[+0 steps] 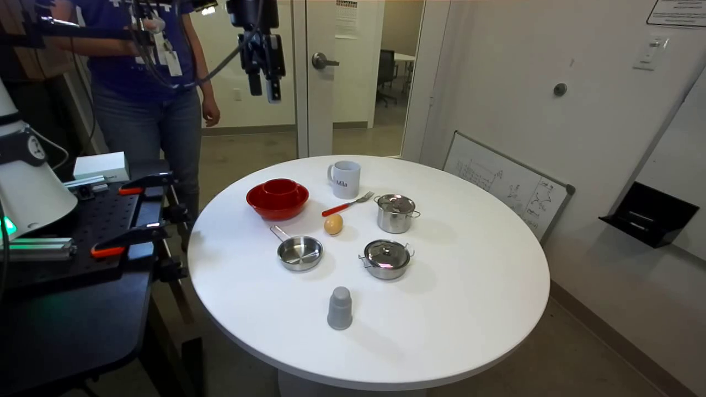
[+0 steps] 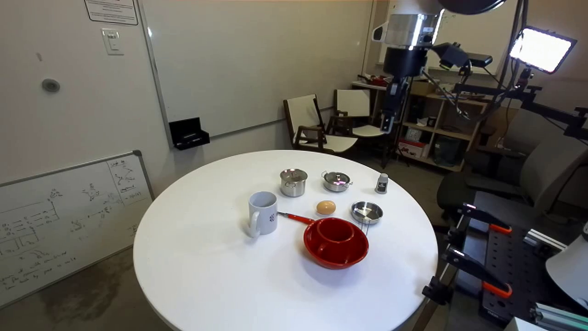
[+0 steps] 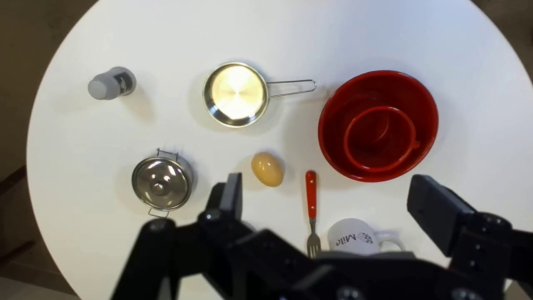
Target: Take the lid off the silver pot
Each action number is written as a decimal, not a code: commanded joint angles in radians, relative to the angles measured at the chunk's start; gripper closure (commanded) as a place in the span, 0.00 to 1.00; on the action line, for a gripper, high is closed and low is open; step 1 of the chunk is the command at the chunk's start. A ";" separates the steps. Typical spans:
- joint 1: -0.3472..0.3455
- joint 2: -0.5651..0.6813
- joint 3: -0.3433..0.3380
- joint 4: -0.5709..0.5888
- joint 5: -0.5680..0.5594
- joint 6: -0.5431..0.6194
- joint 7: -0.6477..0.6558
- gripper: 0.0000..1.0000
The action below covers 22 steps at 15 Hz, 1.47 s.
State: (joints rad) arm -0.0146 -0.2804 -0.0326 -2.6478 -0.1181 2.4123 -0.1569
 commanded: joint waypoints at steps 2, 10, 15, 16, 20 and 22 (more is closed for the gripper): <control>-0.037 0.269 -0.008 0.151 -0.075 0.079 0.009 0.00; -0.039 0.583 -0.048 0.445 -0.136 0.023 0.046 0.00; -0.033 0.704 -0.099 0.598 -0.173 -0.041 0.123 0.00; -0.039 0.725 -0.098 0.621 -0.157 -0.065 0.122 0.00; -0.050 0.701 -0.091 0.581 -0.149 -0.040 0.095 0.00; -0.050 0.699 -0.090 0.581 -0.149 -0.040 0.095 0.00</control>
State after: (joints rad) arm -0.0609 0.4189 -0.1265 -2.0692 -0.2654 2.3761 -0.0622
